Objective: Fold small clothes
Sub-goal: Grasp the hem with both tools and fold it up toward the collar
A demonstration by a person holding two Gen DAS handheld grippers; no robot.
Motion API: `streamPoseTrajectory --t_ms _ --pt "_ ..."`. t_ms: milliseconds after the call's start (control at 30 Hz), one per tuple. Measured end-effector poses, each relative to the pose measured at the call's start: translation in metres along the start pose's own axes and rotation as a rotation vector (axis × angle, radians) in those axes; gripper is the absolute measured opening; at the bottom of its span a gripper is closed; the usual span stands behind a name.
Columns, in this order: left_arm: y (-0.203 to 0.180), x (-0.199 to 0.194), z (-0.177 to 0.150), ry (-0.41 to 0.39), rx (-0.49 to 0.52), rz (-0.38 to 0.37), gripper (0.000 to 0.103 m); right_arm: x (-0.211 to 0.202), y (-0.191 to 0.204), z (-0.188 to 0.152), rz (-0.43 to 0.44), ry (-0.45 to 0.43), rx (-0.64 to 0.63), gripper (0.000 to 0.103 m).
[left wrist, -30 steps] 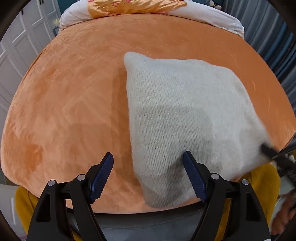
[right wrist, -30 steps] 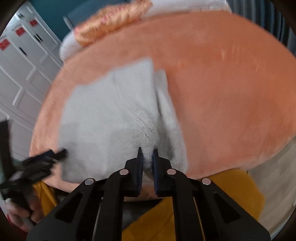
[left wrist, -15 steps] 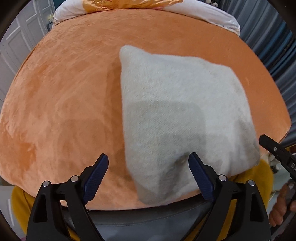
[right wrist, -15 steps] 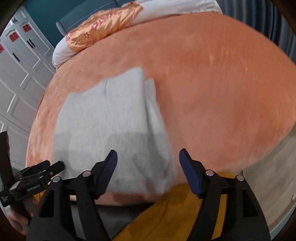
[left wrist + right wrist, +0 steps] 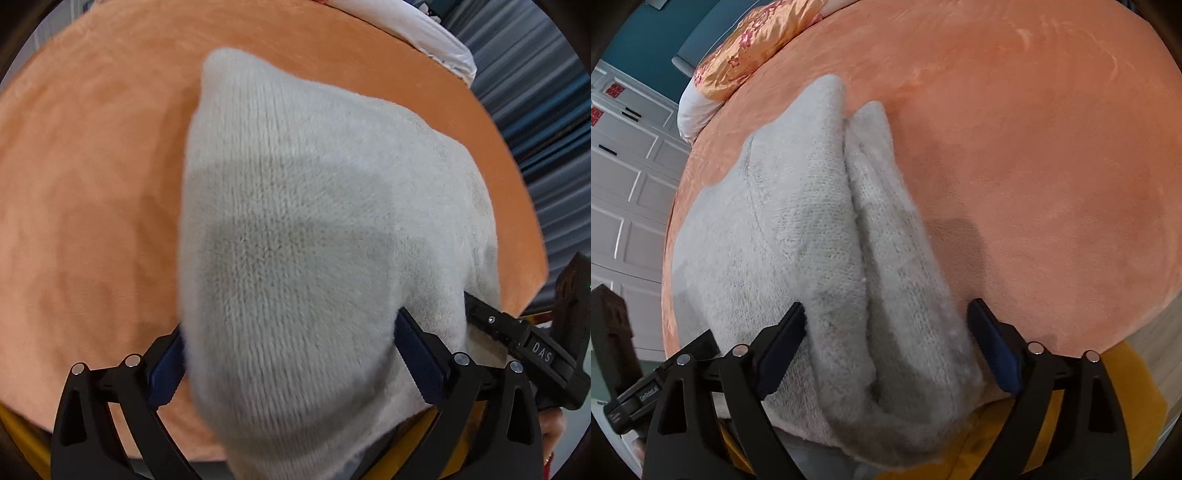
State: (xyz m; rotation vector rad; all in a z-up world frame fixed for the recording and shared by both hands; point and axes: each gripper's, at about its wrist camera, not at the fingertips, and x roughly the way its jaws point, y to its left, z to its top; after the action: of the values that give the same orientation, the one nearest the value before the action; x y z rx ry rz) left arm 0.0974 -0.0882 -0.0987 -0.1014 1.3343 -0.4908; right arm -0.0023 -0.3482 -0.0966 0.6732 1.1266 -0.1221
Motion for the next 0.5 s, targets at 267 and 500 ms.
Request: streamPoseTrajectory --t_ms 267,500 --pt "0.001 0.002 0.002 0.011 -0.006 -0.109 0.085 0.001 0.002 0.005 0.080 0.032 -0.017 0.067" --pt "-0.011 -0.034 0.003 -0.014 0.052 -0.125 0.051 -0.033 0.016 -0.003 0.109 -0.001 -0.044 0.034"
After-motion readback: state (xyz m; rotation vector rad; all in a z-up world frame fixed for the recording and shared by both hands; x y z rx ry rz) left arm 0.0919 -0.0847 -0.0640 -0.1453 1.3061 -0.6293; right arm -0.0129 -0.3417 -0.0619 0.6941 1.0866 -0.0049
